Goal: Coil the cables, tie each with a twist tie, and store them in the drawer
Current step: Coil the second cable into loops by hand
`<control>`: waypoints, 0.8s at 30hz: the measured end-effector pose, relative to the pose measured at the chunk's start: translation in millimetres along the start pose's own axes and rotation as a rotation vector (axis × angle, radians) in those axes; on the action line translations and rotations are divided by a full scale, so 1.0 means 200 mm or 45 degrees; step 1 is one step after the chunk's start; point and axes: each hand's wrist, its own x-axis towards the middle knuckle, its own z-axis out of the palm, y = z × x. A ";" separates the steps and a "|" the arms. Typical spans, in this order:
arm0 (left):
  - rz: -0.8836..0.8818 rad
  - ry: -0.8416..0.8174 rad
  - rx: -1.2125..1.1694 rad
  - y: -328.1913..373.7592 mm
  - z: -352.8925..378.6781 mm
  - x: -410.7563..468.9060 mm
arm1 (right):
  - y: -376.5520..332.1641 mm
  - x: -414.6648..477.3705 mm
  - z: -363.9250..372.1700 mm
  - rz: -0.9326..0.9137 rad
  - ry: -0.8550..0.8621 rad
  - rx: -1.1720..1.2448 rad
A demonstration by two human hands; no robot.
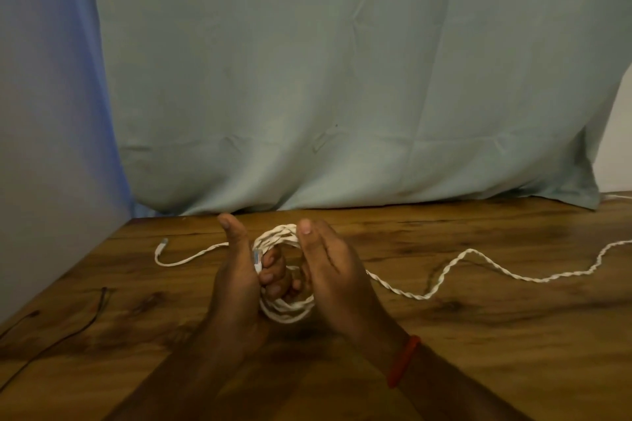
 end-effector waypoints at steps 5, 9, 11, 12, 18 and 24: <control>-0.152 -0.008 -0.056 0.01 0.00 0.00 | 0.07 -0.01 0.01 -0.093 0.019 -0.112; -0.229 -0.081 -0.094 0.00 -0.03 0.01 | 0.07 -0.01 0.00 -0.209 0.025 -0.268; -0.251 -0.139 -0.092 0.01 -0.04 0.02 | 0.08 -0.01 -0.01 -0.216 0.013 -0.365; -0.255 -0.151 -0.078 0.01 -0.04 0.02 | 0.08 -0.01 -0.01 -0.206 0.008 -0.389; -0.218 -0.089 0.307 0.03 -0.05 0.03 | 0.09 0.02 -0.06 -0.156 -0.135 -0.530; -0.185 -0.021 0.606 0.05 -0.02 -0.01 | 0.06 0.01 -0.07 -0.345 -0.381 -0.705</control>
